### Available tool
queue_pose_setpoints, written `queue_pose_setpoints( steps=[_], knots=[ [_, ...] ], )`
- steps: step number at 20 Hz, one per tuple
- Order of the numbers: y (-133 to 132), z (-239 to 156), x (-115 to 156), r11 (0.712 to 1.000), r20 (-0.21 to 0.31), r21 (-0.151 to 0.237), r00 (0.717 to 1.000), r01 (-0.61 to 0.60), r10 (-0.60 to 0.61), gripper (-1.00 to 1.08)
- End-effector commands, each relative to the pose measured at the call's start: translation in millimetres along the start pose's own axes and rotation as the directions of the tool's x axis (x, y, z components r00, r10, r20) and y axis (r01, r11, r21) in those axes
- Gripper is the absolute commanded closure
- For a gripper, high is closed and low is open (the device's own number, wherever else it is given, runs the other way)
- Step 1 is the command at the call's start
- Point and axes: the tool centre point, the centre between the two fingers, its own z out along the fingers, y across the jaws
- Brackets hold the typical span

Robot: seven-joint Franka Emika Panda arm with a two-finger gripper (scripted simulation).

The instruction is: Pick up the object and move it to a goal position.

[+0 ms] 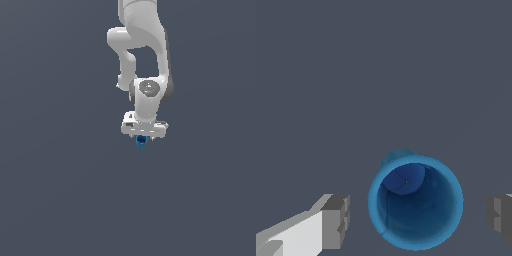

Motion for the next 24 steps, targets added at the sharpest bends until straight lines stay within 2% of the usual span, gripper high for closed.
queue_pose_setpoints(
  steps=[1, 10, 11, 24],
  knots=[
    [0, 12, -1, 1.0, 0.001, 0.0, 1.0, -0.001, 0.001, -0.92],
    [0, 36, -1, 1.0, 0.001, -0.001, 1.0, -0.002, 0.002, -0.92],
    [0, 36, -1, 1.0, 0.001, -0.001, 1.0, -0.002, 0.002, 1.08],
    [0, 34, 1, 1.0, -0.005, 0.002, 1.0, 0.001, -0.001, 1.08]
  ],
)
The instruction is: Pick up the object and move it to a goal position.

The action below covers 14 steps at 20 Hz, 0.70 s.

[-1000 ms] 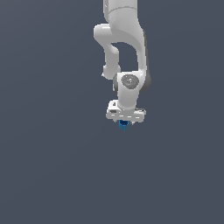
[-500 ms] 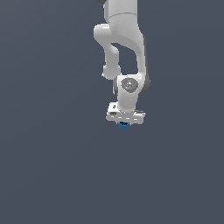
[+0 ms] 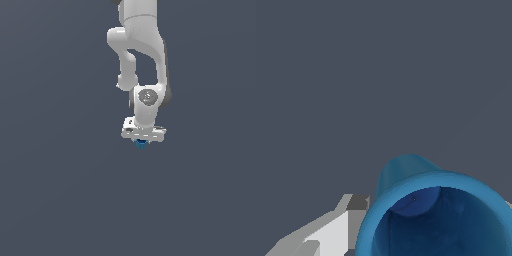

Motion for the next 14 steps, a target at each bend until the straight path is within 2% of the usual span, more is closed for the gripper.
queue_pose_setpoints(
  steps=[1, 7, 14],
  knots=[
    [1, -2, 2, 1.0, -0.008, 0.003, 1.0, 0.003, -0.003, 1.08],
    [7, -13, 17, 0.999, -0.055, 0.025, 0.998, 0.029, -0.028, 1.08],
    [20, -38, 45, 0.994, -0.151, 0.065, 0.986, 0.084, -0.074, 1.08]
  ],
)
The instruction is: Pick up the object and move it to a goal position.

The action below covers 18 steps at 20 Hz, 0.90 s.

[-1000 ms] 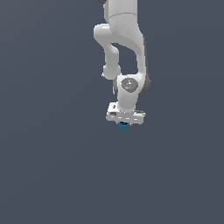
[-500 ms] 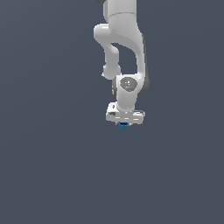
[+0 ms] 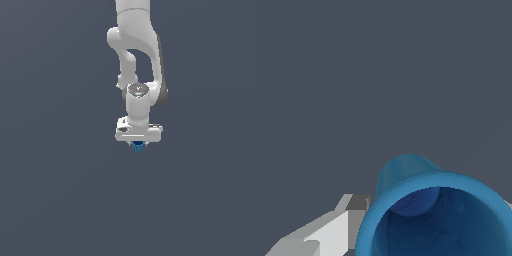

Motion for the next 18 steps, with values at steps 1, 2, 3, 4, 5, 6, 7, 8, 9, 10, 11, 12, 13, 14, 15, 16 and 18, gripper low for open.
queue_pose_setpoints(
  steps=[1, 2, 3, 4, 5, 6, 7, 8, 9, 10, 11, 12, 13, 14, 15, 16, 18],
  knots=[
    [6, -10, 13, 1.0, -0.041, 0.018, 0.999, 0.021, -0.02, 1.08],
    [8, -14, 18, 0.999, -0.058, 0.025, 0.998, 0.03, -0.029, 1.08],
    [10, -18, 23, 0.999, -0.075, 0.033, 0.997, 0.04, -0.037, 1.08],
    [12, -23, 28, 0.998, -0.092, 0.04, 0.995, 0.049, -0.045, 1.08],
    [14, -27, 33, 0.997, -0.109, 0.048, 0.993, 0.059, -0.053, 1.08],
    [16, -31, 38, 0.996, -0.125, 0.055, 0.99, 0.068, -0.061, 1.08],
    [18, -35, 43, 0.995, -0.142, 0.061, 0.988, 0.078, -0.069, 1.08],
    [20, -40, 47, 0.994, -0.158, 0.068, 0.985, 0.087, -0.076, 1.08],
    [22, -44, 52, 0.993, -0.173, 0.074, 0.981, 0.097, -0.082, 1.08],
    [24, -48, 56, 0.991, -0.189, 0.08, 0.978, 0.106, -0.089, 1.08],
    [26, -52, 60, 0.99, -0.204, 0.086, 0.974, 0.115, -0.095, 1.08],
    [28, -56, 64, 0.988, -0.219, 0.091, 0.97, 0.124, -0.101, 1.08],
    [30, -61, 68, 0.986, -0.234, 0.097, 0.966, 0.133, -0.107, 1.08],
    [31, -65, 72, 0.985, -0.249, 0.102, 0.962, 0.142, -0.113, 1.08],
    [33, -69, 76, 0.983, -0.263, 0.107, 0.957, 0.151, -0.118, 1.08],
    [35, -73, 80, 0.981, -0.277, 0.112, 0.953, 0.16, -0.124, 1.08],
    [38, -82, 87, 0.976, -0.306, 0.122, 0.943, 0.178, -0.134, 1.08]
  ],
)
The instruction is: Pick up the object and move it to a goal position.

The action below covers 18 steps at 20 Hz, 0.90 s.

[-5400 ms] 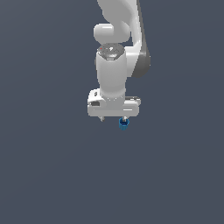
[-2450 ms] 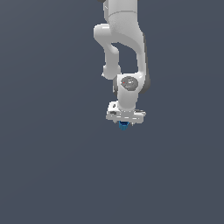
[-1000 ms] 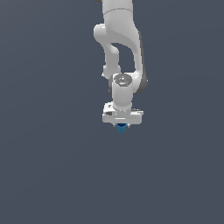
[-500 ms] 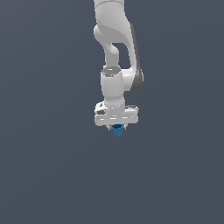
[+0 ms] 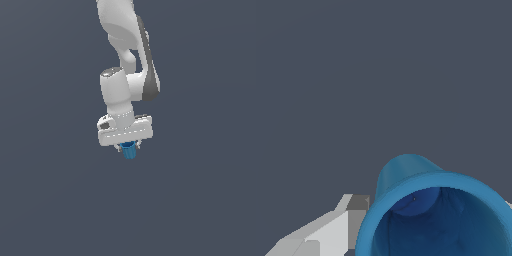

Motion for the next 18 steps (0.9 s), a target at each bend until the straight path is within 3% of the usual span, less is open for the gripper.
queue_pose_setpoints(
  steps=[1, 10, 18],
  knots=[
    [5, -9, 12, 1.0, -0.038, 0.017, 0.999, 0.02, -0.019, 1.08],
    [20, -42, 49, 0.993, -0.163, 0.075, 0.983, 0.091, -0.078, 1.08],
    [34, -74, 81, 0.98, -0.279, 0.12, 0.952, 0.161, -0.122, 1.08]
  ],
)
